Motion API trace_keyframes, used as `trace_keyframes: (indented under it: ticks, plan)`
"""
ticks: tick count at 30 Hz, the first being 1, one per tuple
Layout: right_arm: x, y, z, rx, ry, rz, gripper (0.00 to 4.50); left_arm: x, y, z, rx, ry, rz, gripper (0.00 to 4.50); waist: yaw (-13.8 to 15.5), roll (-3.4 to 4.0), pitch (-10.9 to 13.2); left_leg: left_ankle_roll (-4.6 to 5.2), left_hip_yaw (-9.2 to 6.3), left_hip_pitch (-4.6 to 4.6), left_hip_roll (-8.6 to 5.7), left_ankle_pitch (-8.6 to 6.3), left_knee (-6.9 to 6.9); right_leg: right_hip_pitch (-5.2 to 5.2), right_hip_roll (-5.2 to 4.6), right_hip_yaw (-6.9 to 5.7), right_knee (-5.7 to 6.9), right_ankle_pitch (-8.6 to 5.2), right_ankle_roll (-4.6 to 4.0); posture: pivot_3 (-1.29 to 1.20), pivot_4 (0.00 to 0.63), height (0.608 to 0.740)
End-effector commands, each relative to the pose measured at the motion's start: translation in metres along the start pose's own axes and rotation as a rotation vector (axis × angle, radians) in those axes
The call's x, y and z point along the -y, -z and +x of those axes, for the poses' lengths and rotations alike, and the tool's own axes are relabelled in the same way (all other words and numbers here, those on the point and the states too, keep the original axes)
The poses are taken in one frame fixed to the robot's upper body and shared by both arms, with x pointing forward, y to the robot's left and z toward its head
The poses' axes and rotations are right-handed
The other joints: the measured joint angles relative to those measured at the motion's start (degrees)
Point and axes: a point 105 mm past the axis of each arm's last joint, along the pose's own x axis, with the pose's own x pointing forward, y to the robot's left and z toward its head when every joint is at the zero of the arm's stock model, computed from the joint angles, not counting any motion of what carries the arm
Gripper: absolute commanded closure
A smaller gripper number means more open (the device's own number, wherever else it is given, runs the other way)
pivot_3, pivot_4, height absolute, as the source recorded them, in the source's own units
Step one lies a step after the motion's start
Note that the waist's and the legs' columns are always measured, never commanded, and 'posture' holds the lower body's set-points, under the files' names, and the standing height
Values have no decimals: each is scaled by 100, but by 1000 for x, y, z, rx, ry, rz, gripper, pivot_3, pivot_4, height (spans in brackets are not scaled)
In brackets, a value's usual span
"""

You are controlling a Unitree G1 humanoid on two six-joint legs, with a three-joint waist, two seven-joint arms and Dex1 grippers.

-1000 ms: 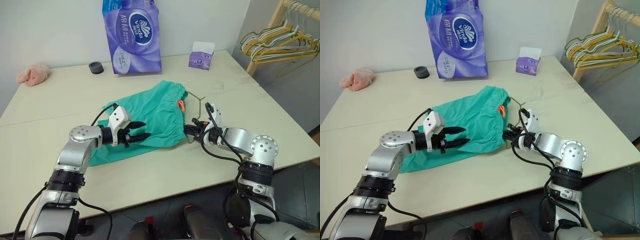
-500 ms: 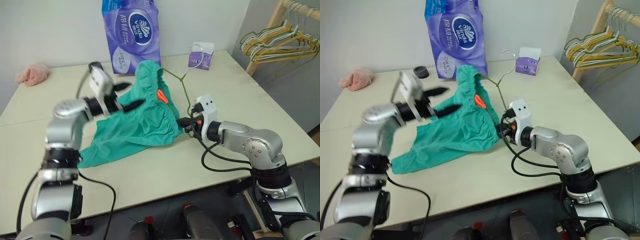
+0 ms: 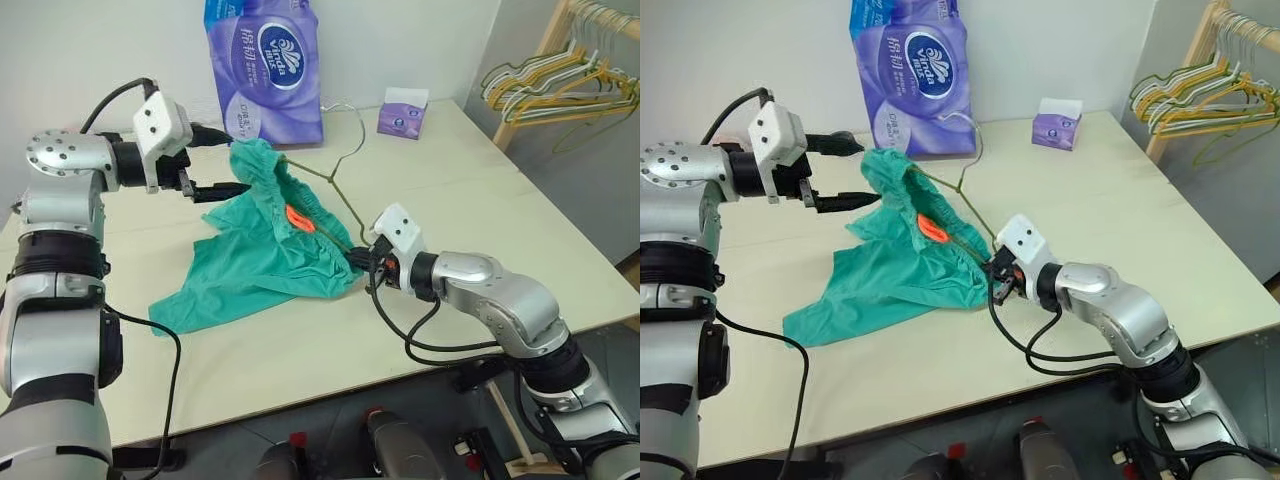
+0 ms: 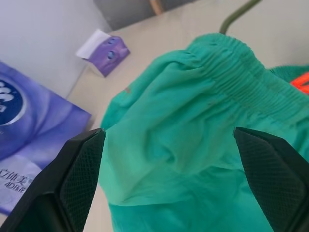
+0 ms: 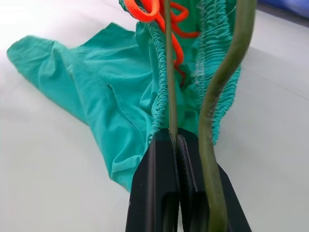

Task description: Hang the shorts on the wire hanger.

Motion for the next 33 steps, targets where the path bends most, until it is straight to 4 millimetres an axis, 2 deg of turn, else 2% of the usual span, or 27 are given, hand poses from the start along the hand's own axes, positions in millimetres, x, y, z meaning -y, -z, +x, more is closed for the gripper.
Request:
trace_keyframes:
  ticks: [1, 4, 8, 15, 18, 29, 31, 33]
  plan:
    - [-8, -12, -4, 47, -30, -108, 4500, -9, -18, -1, 19, 2, 96, 21, -2, 0, 0, 0, 0, -2, 0, 0, 3, -1, 0, 0, 2, 0, 0, -236, 81, 740]
    - [-11, -11, -4, 44, -44, -150, 4500, -3, -11, 3, -8, 58, 109, 21, -11, -1, -1, 0, -1, -21, 0, 0, 11, -17, 0, -1, 9, 0, 0, -239, 82, 740]
    - [-12, -11, -6, 45, -62, -233, 4500, 18, 7, 8, -58, 189, 98, 21, -34, -1, -1, 0, -9, -50, 1, 0, 41, -33, 2, -6, 16, 1, -1, -246, 83, 740]
    - [-8, -16, -10, 58, -78, -365, 4500, 38, 23, 10, -119, 314, 109, 21, -42, -1, -1, 0, -13, -63, -2, 0, 53, -36, 1, -9, 15, 0, -1, -248, 87, 740]
    - [-8, -21, -10, 77, -90, -400, 4500, 43, 25, 13, -119, 339, 111, 637, -45, -1, -1, 1, -14, -63, -4, 0, 57, -35, 0, -9, 15, 1, -1, -248, 88, 740]
    - [-15, -29, -10, 119, -133, -501, 4500, 61, 16, 26, -76, 409, 93, 3987, -53, -1, -1, 0, -20, -64, -5, 0, 59, -35, -1, -11, 18, 1, -1, -251, 89, 740]
    - [-17, -28, -10, 118, -150, -531, 4500, 64, 15, 26, -74, 415, 91, 4354, -51, -1, -1, 0, -20, -65, -5, 0, 60, -35, -1, -11, 19, 1, -1, -251, 89, 740]
    - [-18, -24, -12, 101, -181, -569, 4500, 65, 15, 26, -75, 420, 90, 4392, -52, -1, -1, 0, -19, -65, -5, 0, 61, -34, -1, -10, 19, 1, -2, -251, 89, 740]
